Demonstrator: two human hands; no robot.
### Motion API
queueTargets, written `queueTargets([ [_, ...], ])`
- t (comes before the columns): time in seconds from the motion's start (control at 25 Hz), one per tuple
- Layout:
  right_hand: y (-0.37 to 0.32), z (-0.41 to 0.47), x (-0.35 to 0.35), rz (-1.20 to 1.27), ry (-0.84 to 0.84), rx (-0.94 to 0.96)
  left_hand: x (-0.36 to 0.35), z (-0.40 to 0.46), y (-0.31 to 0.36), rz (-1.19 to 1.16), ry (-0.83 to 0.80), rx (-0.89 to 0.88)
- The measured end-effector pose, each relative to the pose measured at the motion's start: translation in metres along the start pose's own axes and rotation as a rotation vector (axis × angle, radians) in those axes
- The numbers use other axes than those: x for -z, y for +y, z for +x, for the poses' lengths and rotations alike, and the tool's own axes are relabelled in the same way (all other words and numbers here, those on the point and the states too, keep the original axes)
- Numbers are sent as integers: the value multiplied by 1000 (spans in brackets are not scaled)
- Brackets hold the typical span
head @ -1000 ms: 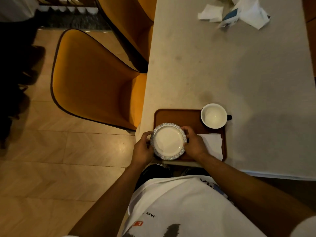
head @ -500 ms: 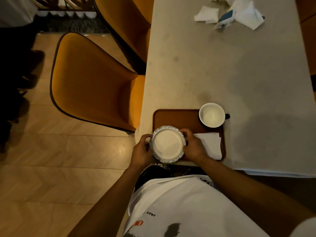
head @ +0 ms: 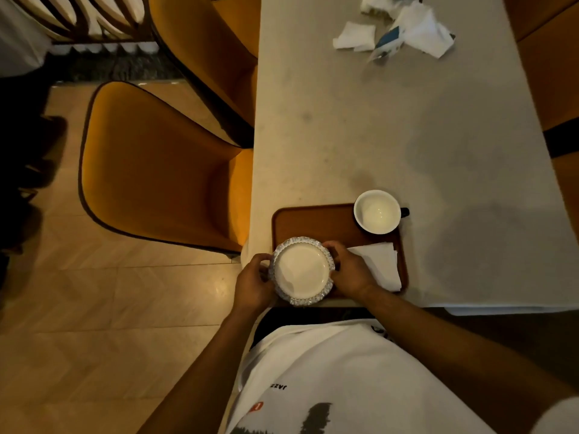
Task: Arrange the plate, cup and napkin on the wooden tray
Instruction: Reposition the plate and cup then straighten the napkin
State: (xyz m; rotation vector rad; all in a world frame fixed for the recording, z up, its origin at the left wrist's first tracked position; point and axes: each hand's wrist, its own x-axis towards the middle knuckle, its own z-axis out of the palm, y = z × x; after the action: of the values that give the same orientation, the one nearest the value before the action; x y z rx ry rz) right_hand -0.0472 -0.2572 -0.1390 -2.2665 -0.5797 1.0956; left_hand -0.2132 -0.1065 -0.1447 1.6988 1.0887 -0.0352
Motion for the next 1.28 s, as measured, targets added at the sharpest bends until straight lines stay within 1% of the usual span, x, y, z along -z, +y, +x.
queueTargets([
  [0.08, 3, 0, 4, -50, 13, 20, 1, 9, -3, 109, -16, 2],
  [0.12, 5, -2, 8, -67, 53, 31, 2, 14, -4, 196, -5, 8],
  [0.2, 9, -7, 22, -67, 211, 59, -1, 21, 3, 377, 78, -10],
  [0.24, 12, -10, 31, -50, 301, 75, -5, 25, 10, 445, 133, -51],
  [0.28, 15, -12, 42, -29, 380, 93, -10, 27, 23, 465, 172, -99],
  [0.36, 21, -11, 68, 20, 509, 101, -26, 36, 55, 363, 159, -144],
  [0.44, 30, -5, 95, 51, 624, 58, -53, 47, 92, 208, 75, -136],
  [0.48, 34, 1, 108, 67, 652, 15, -67, 56, 107, 134, 18, -122],
  [0.52, 40, 9, 118, 93, 641, -49, -82, 63, 122, 59, -51, -93],
  [0.6, 51, 25, 131, 124, 527, -168, -108, 75, 141, -50, -168, -63],
  [0.64, 55, 31, 134, 119, 456, -182, -117, 79, 146, -51, -175, -86],
  [0.72, 59, 37, 137, 113, 357, -146, -127, 83, 150, 9, -129, -159],
  [0.8, 60, 40, 140, 157, 337, -102, -131, 84, 152, 11, -95, -169],
  [0.88, 58, 40, 142, 213, 342, -84, -131, 85, 150, -10, -112, -154],
  [1.04, 52, 38, 141, 269, 355, -75, -130, 88, 145, -94, -121, -69],
  [1.28, 43, 40, 136, 283, 322, -53, -120, 87, 142, -145, -90, -18],
])
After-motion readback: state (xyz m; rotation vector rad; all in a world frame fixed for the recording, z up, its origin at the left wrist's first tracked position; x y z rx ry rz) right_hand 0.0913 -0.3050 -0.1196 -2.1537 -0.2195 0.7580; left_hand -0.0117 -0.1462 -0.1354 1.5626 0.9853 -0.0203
